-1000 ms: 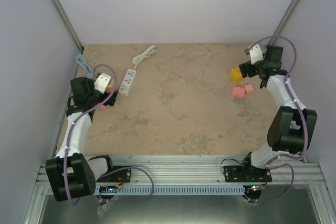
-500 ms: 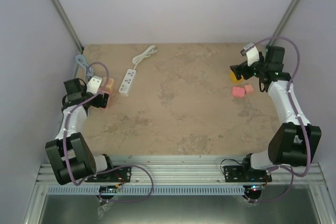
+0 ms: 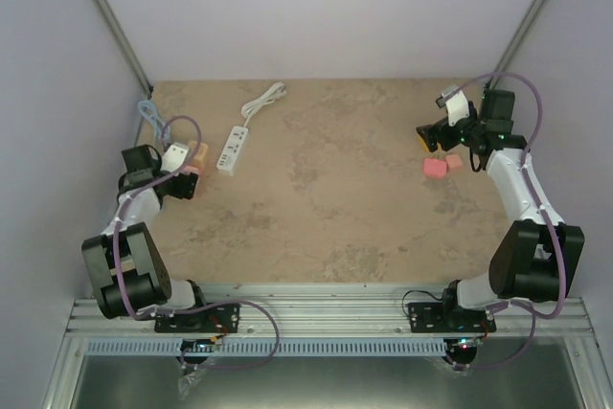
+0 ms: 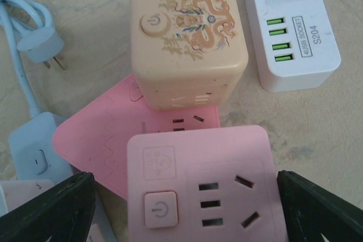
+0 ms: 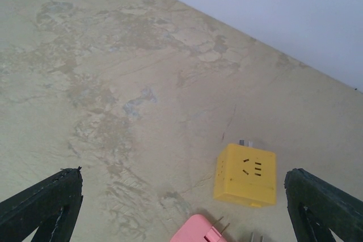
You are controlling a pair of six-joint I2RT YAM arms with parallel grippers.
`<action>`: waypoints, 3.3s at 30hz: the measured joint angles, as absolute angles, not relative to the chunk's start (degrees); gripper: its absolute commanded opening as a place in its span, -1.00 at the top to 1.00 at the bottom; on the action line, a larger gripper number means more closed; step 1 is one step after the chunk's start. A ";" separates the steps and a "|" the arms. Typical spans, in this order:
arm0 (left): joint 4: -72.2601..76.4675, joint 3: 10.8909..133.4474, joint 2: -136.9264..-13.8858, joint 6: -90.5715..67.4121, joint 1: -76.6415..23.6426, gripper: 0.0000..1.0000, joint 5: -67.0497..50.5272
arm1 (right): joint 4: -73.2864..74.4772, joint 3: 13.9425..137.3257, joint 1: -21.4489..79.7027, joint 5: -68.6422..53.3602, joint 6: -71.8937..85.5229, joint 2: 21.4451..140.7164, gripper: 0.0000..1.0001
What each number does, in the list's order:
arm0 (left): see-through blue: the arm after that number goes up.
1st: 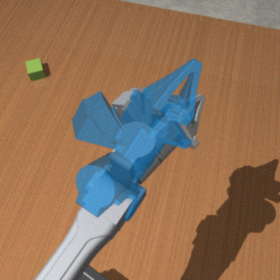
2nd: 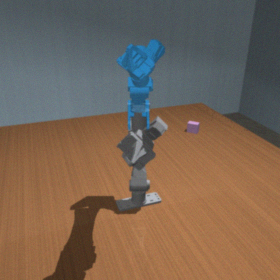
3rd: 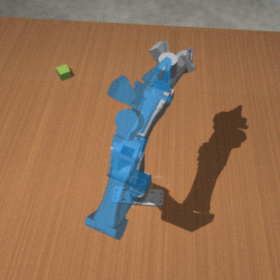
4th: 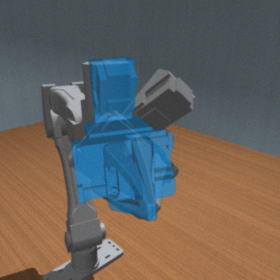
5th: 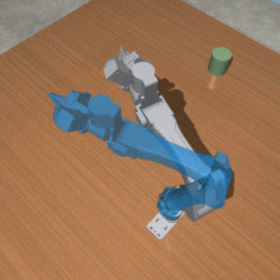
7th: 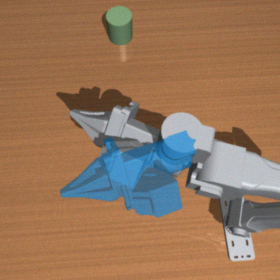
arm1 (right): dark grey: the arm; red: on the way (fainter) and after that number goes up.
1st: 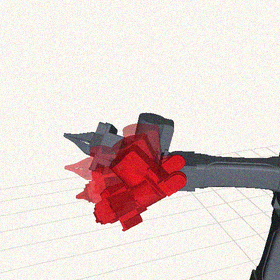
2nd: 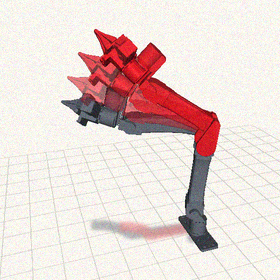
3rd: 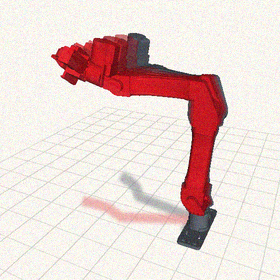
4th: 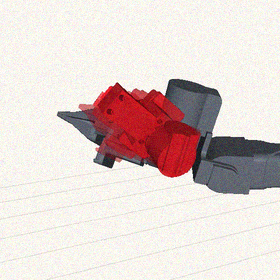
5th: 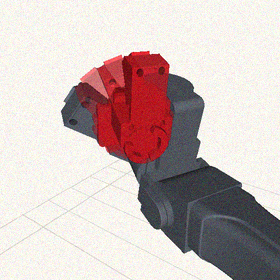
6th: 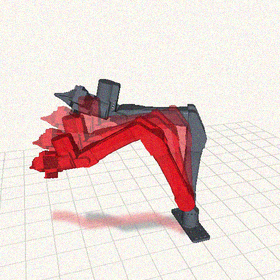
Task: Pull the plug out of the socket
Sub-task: Place the socket at the center of the board, then pick up the socket from the center of the board.
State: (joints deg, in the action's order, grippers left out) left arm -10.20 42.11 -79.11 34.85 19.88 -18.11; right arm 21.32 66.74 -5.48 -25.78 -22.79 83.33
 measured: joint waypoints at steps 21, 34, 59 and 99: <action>-7.62 39.86 -82.67 36.53 19.94 0.01 -19.14 | 20.45 64.84 -5.48 -26.37 -22.65 84.05 -0.95; -16.95 37.41 -76.51 45.19 20.03 0.14 -27.33 | 20.16 64.82 -5.48 -26.57 -22.68 84.09 -0.95; -34.26 36.49 -72.53 64.36 3.42 -0.06 -41.60 | 21.91 60.80 2.52 -43.92 -37.54 83.61 -0.95; 0.67 37.28 -74.78 53.41 -44.27 -0.04 -8.82 | 43.35 78.89 10.35 -60.64 -44.10 104.73 -0.59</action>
